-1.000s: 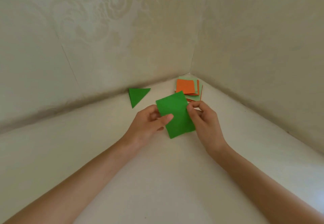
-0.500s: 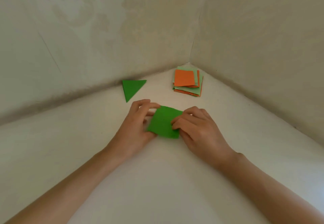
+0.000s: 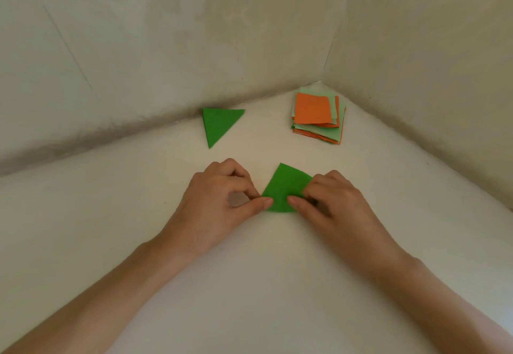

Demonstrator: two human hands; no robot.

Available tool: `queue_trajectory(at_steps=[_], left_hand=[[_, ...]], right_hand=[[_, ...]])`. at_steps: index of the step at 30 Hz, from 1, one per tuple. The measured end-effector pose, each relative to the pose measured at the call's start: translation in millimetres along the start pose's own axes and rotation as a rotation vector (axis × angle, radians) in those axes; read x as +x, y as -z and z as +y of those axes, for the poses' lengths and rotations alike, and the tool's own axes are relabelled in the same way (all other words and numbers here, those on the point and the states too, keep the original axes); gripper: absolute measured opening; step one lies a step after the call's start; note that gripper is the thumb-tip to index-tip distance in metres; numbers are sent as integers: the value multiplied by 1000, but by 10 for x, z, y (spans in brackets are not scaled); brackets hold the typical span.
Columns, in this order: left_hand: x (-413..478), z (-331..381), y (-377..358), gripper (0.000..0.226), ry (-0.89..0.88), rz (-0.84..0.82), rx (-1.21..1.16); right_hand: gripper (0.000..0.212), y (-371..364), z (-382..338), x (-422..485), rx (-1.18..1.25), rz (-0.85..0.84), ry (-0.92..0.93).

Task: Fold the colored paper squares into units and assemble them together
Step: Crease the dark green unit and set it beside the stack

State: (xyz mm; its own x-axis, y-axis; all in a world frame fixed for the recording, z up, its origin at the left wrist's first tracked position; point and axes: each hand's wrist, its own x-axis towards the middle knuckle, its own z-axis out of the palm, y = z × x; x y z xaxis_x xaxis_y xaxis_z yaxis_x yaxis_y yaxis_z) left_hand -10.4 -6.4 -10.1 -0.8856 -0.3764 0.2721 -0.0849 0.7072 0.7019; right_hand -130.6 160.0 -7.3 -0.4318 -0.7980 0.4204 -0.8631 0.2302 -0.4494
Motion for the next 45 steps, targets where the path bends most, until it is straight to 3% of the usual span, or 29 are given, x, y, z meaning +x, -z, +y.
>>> queue_trajectory(at_steps=[2, 6, 14, 20, 25, 27, 29, 34, 39, 45], left_hand=[[0, 28, -2, 24, 39, -10, 23], [7, 66, 8, 28, 89, -46, 156], [1, 71, 52, 24, 131, -145, 209], [-8, 93, 109, 22, 22, -273, 123], [-6, 48, 145, 8, -139, -264, 251], [-27, 41, 135, 25, -306, -265, 378], [-79, 78, 118, 34, -338, -279, 459], [-140, 136, 89, 36, -343, -291, 513], [-188, 98, 107, 36, -413, -271, 558], [-299, 23, 127, 48, -408, -319, 620]], right_hand=[[36, -36, -28, 7, 23, -28, -121], [33, -64, -40, 113, -18, -41, -260], [36, -133, -33, 137, -181, -36, -255], [36, -145, -16, 120, -255, -42, -252], [32, -116, -14, 140, -299, -85, -292], [21, -58, 25, 142, -270, -83, -263], [11, 52, 26, 95, -221, -25, -153], [44, 109, -99, -221, -380, -61, 235], [53, 168, 24, -301, -500, -52, 174], [49, 251, 7, -269, -547, 43, 48]])
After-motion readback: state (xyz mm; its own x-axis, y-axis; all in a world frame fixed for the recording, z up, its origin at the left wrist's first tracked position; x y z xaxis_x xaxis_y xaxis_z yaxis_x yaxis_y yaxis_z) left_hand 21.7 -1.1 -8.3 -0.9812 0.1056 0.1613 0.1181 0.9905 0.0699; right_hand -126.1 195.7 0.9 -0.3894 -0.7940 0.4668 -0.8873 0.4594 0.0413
